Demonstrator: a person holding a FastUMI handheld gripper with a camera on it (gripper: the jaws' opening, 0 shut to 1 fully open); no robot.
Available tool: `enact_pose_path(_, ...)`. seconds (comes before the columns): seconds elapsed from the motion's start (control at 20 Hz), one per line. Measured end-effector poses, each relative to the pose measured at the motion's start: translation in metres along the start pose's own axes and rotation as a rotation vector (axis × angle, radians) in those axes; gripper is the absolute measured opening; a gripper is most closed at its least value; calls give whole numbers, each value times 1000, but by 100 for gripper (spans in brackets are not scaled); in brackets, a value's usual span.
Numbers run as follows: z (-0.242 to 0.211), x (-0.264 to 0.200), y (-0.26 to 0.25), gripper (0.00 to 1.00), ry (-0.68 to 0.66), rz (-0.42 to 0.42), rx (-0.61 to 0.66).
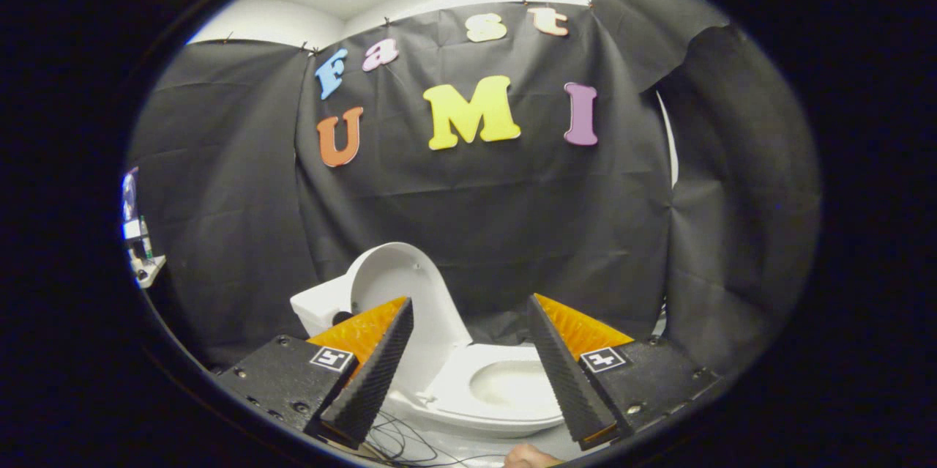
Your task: Open the toilet lid.
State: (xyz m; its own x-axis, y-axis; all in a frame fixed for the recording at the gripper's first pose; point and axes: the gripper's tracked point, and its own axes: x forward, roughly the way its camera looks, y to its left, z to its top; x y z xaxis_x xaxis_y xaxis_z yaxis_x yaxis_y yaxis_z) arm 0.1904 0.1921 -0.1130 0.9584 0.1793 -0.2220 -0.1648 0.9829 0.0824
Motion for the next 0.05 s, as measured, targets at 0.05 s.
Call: enact_pose_path(0.05,3,-1,-2,98,-19,-1,-4)
